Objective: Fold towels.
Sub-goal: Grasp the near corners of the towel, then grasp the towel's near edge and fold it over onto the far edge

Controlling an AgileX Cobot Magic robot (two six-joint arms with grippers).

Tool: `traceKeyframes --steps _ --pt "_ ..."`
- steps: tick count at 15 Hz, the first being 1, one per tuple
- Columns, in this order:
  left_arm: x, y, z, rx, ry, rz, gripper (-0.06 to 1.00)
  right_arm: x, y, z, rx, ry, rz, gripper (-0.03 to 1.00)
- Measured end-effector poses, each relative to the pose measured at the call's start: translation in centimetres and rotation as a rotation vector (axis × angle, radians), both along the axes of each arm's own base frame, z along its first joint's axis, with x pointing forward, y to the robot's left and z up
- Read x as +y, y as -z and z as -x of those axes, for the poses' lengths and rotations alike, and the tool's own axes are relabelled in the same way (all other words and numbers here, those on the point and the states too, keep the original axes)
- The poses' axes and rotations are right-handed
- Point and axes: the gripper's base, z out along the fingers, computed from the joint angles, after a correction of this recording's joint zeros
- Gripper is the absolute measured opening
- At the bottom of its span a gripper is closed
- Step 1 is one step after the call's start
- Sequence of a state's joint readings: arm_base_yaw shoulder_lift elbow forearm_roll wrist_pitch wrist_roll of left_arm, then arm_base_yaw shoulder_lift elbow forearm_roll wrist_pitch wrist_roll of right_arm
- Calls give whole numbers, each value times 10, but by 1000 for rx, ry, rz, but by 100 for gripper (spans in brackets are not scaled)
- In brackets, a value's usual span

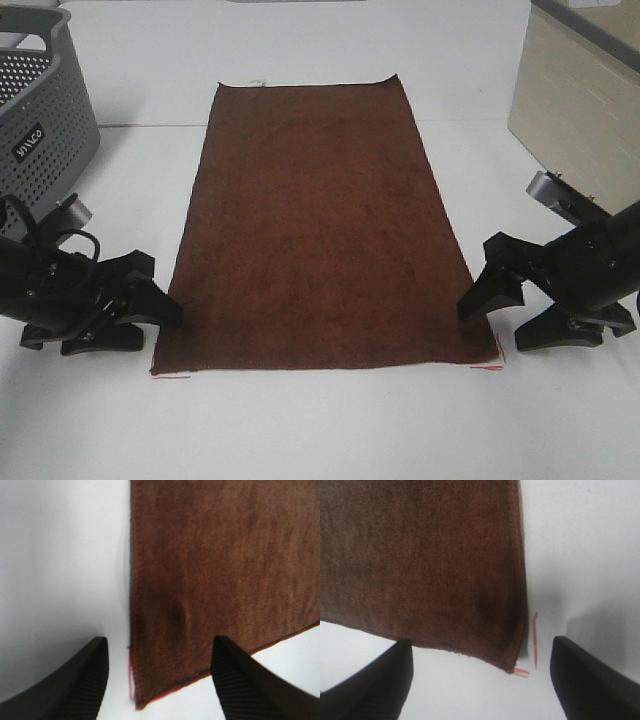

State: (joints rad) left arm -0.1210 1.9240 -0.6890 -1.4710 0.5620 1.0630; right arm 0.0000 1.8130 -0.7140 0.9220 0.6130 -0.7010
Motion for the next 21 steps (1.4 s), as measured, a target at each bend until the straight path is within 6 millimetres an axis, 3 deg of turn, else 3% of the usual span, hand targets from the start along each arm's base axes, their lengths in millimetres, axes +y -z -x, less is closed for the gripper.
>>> traceKeyframes --steps 4,7,10,12,15,18,21 --pt "-21 3 -13 -20 61 18 58 8 13 -16 20 -18 -43 71" --pt "-21 4 -15 -29 55 -4 44 28 17 -24 4 -81 -30 61" --pt "-20 8 -16 -36 65 -25 11 28 21 -28 33 28 13 31" --pt "-19 8 -16 -37 63 -28 0 26 24 -28 43 42 39 3" --pt "-21 5 -15 -27 71 -6 0 27 20 -24 68 24 26 0" --pt "-20 -15 -6 -42 94 -1 0 26 4 -11 72 28 15 0" --pt "-14 -24 25 -17 99 -9 0 22 -10 29 86 38 22 0"
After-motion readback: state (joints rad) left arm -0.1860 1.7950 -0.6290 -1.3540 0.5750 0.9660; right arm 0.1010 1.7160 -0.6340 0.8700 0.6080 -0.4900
